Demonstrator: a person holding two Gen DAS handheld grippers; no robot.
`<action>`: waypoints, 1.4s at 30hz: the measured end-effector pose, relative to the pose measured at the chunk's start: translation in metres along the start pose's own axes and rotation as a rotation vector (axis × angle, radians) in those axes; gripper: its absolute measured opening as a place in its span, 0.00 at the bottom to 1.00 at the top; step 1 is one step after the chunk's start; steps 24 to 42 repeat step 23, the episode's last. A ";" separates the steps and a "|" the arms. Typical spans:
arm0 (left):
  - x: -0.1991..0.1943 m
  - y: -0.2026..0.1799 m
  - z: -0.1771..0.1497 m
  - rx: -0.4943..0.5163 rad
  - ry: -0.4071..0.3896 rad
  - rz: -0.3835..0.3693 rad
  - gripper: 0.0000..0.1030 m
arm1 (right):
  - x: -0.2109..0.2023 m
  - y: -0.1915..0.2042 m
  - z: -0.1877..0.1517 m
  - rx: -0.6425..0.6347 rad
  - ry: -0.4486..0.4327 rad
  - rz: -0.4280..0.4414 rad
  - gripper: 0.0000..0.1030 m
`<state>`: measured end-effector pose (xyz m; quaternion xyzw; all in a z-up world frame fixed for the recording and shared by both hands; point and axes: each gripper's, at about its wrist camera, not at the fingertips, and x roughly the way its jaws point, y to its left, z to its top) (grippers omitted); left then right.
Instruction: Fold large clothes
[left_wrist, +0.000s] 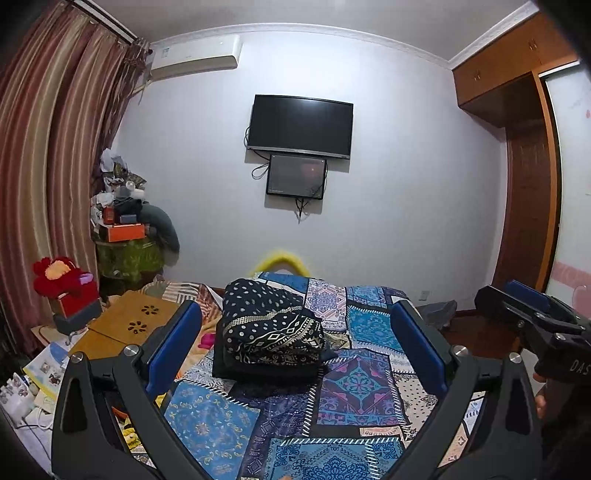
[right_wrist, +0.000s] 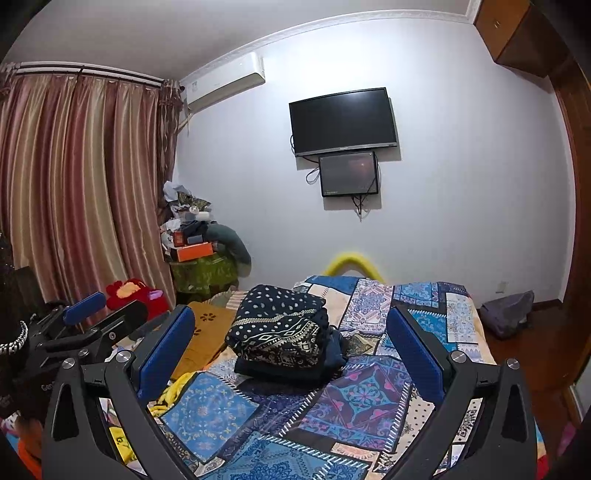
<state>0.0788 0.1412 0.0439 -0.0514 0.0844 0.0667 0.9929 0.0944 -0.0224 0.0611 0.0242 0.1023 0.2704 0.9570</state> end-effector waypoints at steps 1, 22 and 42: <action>0.000 -0.001 0.000 0.001 0.002 -0.003 0.99 | 0.000 0.000 0.000 -0.001 0.001 -0.002 1.00; 0.001 -0.007 -0.006 0.017 0.007 -0.023 0.99 | 0.006 0.000 -0.002 0.008 0.021 -0.027 1.00; 0.002 -0.005 -0.006 0.013 0.010 -0.022 0.99 | 0.007 0.000 -0.002 0.009 0.023 -0.027 1.00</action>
